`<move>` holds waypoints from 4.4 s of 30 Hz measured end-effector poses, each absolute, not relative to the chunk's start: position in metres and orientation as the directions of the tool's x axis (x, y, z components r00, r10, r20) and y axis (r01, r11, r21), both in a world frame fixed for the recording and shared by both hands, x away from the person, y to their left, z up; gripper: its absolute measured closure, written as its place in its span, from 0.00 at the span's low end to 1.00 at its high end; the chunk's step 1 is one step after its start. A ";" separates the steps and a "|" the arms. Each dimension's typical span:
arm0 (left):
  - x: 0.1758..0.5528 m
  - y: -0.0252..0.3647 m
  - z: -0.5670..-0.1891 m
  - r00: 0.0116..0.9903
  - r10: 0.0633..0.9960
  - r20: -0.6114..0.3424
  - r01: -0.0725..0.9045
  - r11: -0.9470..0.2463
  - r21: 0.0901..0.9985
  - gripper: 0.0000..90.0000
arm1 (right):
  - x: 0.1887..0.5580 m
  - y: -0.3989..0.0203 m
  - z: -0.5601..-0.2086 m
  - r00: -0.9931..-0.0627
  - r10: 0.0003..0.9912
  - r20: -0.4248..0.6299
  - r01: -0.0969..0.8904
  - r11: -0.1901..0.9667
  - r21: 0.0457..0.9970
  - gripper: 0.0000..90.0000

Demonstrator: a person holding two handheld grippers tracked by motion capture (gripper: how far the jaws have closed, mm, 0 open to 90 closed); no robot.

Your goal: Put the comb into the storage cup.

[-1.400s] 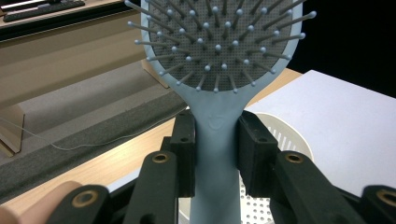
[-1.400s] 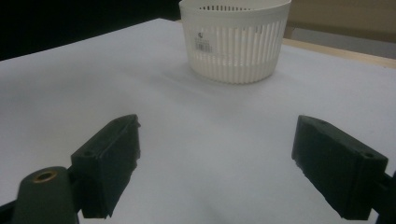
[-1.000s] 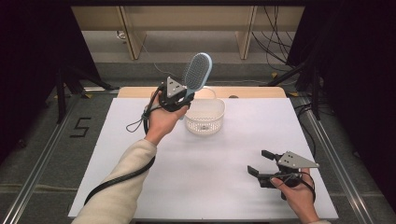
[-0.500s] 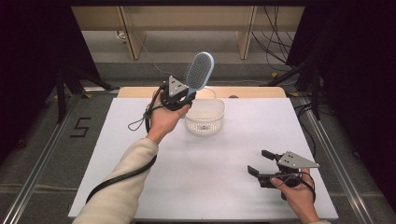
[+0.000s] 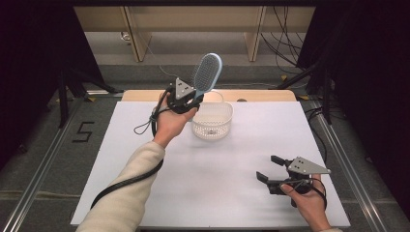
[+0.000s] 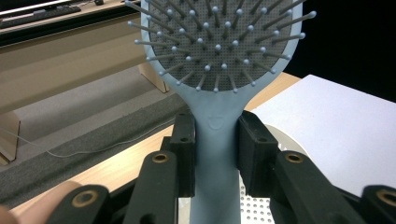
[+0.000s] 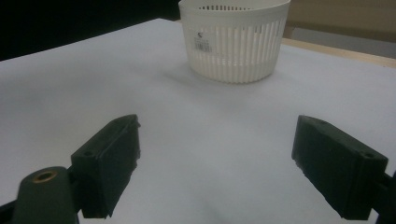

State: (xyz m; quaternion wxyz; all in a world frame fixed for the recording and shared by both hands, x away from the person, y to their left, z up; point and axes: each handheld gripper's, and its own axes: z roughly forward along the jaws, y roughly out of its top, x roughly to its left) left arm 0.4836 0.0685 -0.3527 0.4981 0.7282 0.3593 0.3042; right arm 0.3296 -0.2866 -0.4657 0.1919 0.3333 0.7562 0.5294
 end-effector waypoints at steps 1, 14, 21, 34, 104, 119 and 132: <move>0.484 0.069 -0.353 0.555 0.827 0.087 0.219 -0.246 0.944 0.78 | 0.330 -0.287 -0.466 -0.704 0.707 0.062 0.301 0.218 0.928 0.18; 0.488 0.068 -0.356 0.560 0.823 0.093 0.209 -0.249 0.946 0.78 | 0.330 -0.287 -0.466 -0.704 0.708 0.064 0.302 0.217 0.928 0.18; 0.489 0.067 -0.357 0.567 0.818 0.097 0.204 -0.253 0.946 0.78 | 0.329 -0.287 -0.466 -0.704 0.707 0.064 0.302 0.216 0.929 0.18; 0.494 0.066 -0.359 0.574 0.812 0.102 0.198 -0.258 0.945 0.78 | 0.329 -0.287 -0.466 -0.704 0.708 0.063 0.302 0.217 0.928 0.18; 0.516 0.045 -0.366 0.609 0.781 0.137 0.179 -0.304 0.936 0.78 | 0.329 -0.289 -0.466 -0.701 0.710 0.069 0.302 0.207 0.931 0.18; 0.520 0.041 -0.369 0.615 0.776 0.142 0.180 -0.313 0.932 0.78 | 0.329 -0.289 -0.466 -0.701 0.710 0.070 0.302 0.206 0.931 0.18; 0.521 0.039 -0.372 0.622 0.770 0.144 0.181 -0.320 0.930 0.78 | 0.329 -0.289 -0.466 -0.702 0.709 0.070 0.300 0.205 0.932 0.18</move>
